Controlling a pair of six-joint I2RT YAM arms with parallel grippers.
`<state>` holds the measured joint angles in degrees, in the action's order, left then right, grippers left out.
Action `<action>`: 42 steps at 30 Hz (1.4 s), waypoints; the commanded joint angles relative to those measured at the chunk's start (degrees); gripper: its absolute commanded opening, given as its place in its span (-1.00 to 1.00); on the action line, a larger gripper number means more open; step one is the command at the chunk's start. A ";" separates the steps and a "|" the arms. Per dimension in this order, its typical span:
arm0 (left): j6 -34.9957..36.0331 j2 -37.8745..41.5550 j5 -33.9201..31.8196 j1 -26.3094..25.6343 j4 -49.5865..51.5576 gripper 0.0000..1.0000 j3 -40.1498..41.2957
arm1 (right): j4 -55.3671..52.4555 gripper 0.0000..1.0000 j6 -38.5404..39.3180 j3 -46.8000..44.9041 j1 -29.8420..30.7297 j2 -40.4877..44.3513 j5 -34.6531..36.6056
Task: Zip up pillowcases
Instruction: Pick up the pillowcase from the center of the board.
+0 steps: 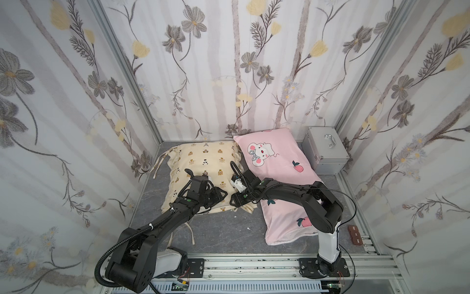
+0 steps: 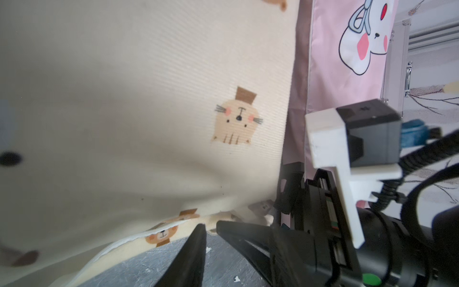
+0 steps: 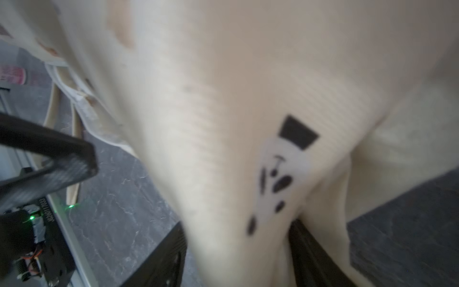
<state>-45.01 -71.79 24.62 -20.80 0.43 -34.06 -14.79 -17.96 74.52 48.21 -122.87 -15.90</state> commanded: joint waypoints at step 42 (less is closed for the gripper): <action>-15.73 -5.08 3.40 -4.08 -24.59 -0.22 8.86 | 42.13 -1.00 -12.68 -20.11 -5.59 11.24 -28.45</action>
<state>-59.79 -77.23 28.25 -24.97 -21.37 -25.56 10.52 -25.41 57.21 44.31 -112.27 -36.12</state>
